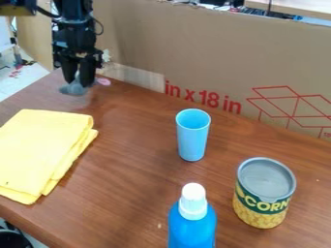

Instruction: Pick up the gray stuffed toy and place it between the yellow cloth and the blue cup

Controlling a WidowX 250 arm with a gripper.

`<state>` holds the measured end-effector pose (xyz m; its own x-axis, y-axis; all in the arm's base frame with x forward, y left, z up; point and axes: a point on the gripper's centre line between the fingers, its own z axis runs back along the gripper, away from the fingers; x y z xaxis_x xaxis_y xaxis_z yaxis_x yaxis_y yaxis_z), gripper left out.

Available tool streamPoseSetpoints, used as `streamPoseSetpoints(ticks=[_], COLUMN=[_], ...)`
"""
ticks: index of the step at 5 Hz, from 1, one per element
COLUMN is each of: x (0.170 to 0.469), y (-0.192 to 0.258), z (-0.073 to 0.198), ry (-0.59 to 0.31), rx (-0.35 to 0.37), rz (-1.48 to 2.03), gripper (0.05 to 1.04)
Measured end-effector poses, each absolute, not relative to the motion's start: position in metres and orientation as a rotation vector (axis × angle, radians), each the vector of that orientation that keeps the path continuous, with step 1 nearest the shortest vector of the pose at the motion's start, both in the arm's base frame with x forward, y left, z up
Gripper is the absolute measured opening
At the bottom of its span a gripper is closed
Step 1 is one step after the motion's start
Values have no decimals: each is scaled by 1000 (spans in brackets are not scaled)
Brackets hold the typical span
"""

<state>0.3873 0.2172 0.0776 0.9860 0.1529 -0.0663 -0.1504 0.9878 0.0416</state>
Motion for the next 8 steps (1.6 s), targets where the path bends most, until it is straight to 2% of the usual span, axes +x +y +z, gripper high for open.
streamPoseSetpoints(ticks=[1,2,3,4,6,7,8], x=[381,358,325,302,296,301,301], y=[188,159,134,118,88,70,54], z=[112,115,119,112,86,67,51], ry=[-2,8,6,76,87,133,172], rx=[95,91,29,-30,-214,-250,-250], rz=[98,73,47,34,-42,-69,-63], gripper=[526,527,526,527,527,527,526])
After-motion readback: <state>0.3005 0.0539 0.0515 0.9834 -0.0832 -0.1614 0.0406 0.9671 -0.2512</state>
